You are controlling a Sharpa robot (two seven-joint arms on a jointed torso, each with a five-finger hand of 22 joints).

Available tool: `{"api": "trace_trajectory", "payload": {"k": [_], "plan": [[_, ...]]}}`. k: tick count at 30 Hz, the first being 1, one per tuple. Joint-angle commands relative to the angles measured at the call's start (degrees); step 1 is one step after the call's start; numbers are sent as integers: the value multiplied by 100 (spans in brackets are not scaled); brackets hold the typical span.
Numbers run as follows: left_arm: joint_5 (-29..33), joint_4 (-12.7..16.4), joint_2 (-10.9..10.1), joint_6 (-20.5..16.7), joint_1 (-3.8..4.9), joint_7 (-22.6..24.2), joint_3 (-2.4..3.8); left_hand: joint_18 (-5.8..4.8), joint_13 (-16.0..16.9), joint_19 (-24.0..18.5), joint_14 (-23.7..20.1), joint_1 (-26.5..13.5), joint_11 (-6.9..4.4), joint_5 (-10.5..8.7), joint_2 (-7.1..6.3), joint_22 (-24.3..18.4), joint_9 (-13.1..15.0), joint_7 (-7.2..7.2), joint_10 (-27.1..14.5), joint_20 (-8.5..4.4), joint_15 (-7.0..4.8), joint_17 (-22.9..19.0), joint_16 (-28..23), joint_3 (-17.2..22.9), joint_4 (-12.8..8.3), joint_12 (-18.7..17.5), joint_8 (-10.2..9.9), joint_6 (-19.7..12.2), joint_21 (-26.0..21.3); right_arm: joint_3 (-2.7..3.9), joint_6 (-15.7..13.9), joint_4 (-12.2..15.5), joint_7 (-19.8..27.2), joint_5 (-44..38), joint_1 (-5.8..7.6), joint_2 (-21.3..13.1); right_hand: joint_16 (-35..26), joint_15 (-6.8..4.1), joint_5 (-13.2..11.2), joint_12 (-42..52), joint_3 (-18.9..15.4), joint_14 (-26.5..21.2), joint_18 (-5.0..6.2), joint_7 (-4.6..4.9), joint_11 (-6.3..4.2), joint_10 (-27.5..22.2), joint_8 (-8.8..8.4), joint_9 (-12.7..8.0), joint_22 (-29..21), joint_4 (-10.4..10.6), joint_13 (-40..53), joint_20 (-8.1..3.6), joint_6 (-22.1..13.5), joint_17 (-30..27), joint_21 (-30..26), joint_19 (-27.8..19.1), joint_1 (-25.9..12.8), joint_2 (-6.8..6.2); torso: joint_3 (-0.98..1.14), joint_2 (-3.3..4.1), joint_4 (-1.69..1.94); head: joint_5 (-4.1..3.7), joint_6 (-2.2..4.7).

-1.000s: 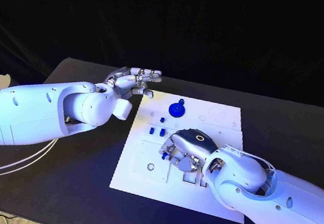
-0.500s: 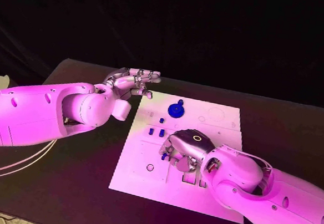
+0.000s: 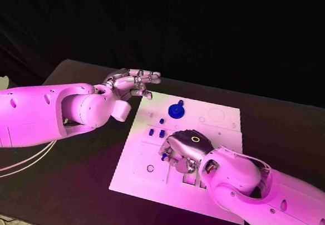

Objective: Assemble the parts on the task board

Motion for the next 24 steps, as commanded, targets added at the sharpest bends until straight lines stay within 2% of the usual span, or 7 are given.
{"api": "trace_trajectory", "payload": {"k": [1,6,11,15,17,24], "plan": [[22,12,0,107,4,-1,3,46,-9,-58,-52,-21,9,35,-18,-5,-8,12,-54,4,4,-11,-32,-8,-29,38,-13,-47,-29,-12,319,-15,-159,-169,-14,6,-19,11,15,8,-28,241,-77,39,3,-2,39,17,-8,-34,5,31,68,-9,10,16,-107,-3,-3,0,-1,15,-8],[22,15,0,103,4,-14,2,46,-9,-61,-58,-22,10,35,-17,-6,-8,13,-61,5,5,-23,-36,-9,-30,39,-13,-49,-30,-17,648,-16,-199,-143,-13,15,-17,15,22,5,-123,238,-75,26,2,-5,37,26,-17,-43,4,35,74,-19,4,8,-235,-59,-3,2,-2,14,-13],[22,14,0,93,4,-33,2,46,-9,-63,-62,-20,11,36,-14,-7,-8,14,-69,6,6,-25,-36,-8,-32,40,-13,-52,-31,-23,757,-24,-213,-93,-12,15,-13,24,33,-5,-265,236,-75,23,11,-45,9,19,-21,0,0,44,30,-31,0,2,-425,-142,-4,2,-2,14,-16],[22,15,-2,93,4,-46,2,46,-9,-64,-64,-20,12,36,-13,-7,-8,14,-71,6,6,-29,-37,-8,-33,40,-13,-53,-31,-27,628,-43,-225,-53,-10,19,-16,69,31,-16,-490,230,-75,82,74,-260,-28,-41,-40,112,-12,78,-206,-57,-12,-7,-684,-294,-6,1,-2,13,-22],[22,15,-3,93,4,-53,2,46,-9,-65,-67,-18,12,37,-12,-7,-8,14,-75,7,7,-35,-39,-7,-35,40,-13,-55,-32,-29,513,-53,-228,-36,-9,23,-25,87,31,-17,-572,224,-72,97,97,-391,-28,-70,-59,129,-15,96,-321,-78,-24,-16,-727,-329,-3,-2,-3,14,-24],[22,-2,-1,95,4,-87,2,46,-9,-72,-78,-17,18,36,-13,-9,-8,20,-98,9,10,-46,-38,-11,-41,42,-16,-66,-34,-35,115,-78,-270,6,-8,19,-50,173,28,-9,-1055,196,-42,175,207,-1102,-22,-142,-210,137,-10,182,-866,-165,-116,-82,-689,-322,-1,-4,-1,8,-13]]}}
